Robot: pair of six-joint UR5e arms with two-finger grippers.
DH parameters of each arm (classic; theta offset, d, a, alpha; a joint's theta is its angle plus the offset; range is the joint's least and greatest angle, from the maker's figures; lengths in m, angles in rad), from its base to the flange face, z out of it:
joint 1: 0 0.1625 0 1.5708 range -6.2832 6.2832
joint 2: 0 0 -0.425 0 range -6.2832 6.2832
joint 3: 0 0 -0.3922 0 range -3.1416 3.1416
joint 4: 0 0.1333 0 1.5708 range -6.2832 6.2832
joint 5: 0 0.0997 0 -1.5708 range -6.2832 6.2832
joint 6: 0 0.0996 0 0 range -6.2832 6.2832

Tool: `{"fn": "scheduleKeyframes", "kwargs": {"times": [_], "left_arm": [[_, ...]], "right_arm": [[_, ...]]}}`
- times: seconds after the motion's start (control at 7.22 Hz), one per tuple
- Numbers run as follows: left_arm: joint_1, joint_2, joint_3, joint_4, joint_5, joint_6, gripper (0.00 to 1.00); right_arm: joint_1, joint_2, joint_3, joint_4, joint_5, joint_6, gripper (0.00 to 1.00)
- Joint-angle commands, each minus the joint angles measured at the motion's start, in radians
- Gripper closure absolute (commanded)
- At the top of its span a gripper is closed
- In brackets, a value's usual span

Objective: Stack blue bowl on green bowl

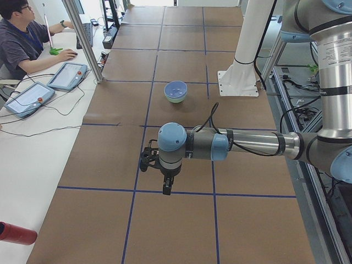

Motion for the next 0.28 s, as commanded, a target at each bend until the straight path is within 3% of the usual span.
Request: {"fn": "scheduleKeyframes", "kwargs": {"times": [0.0,0.14], "left_arm": [[0.000,0.000,0.000,0.000,0.000,0.000,0.00],[0.000,0.000,0.005,0.000,0.000,0.000,0.00]], "right_arm": [[0.000,0.000,0.000,0.000,0.000,-0.001,0.00],[0.000,0.000,0.000,0.000,0.000,0.001,0.00]]}}
